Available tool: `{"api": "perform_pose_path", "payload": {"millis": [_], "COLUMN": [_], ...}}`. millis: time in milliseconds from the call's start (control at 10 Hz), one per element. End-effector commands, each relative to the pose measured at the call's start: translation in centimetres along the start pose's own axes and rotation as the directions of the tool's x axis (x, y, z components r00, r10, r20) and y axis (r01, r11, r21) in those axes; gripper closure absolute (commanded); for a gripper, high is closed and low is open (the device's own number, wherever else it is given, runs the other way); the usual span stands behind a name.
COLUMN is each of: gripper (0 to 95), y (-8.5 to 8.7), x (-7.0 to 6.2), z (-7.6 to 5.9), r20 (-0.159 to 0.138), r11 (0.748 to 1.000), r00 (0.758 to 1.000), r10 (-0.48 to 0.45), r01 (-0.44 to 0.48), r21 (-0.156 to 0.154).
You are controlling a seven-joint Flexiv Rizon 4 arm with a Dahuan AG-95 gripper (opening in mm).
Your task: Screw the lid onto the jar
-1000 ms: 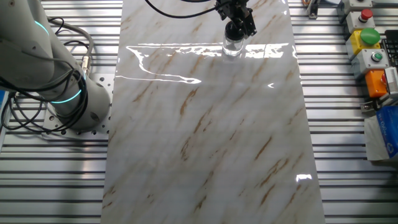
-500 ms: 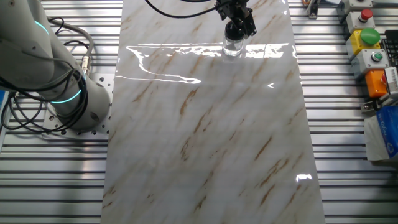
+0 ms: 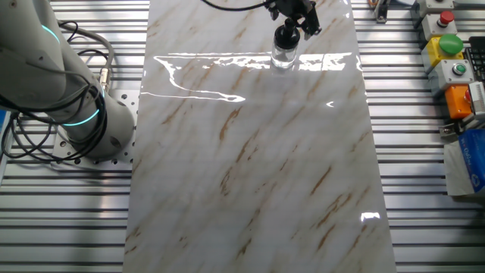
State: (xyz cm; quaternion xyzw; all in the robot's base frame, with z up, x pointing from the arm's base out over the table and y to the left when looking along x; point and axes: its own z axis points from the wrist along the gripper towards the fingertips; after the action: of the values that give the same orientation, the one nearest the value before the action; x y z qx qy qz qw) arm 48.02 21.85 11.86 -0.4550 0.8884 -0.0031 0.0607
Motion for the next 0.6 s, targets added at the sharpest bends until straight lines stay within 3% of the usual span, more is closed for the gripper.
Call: {"api": "perform_pose_path", "payload": {"millis": [100, 600], "gripper": [0.0, 0.0], "y": [0.03, 0.02], "x": [-0.35, -0.35], "z": [-0.34, -0.35], "r20": [-0.058, -0.058], "r11": [0.937, 0.935], "r00": [0.935, 0.933], "r10": [-0.349, -0.354], "r01": [0.346, 0.350], "r21": [-0.057, -0.062]}}
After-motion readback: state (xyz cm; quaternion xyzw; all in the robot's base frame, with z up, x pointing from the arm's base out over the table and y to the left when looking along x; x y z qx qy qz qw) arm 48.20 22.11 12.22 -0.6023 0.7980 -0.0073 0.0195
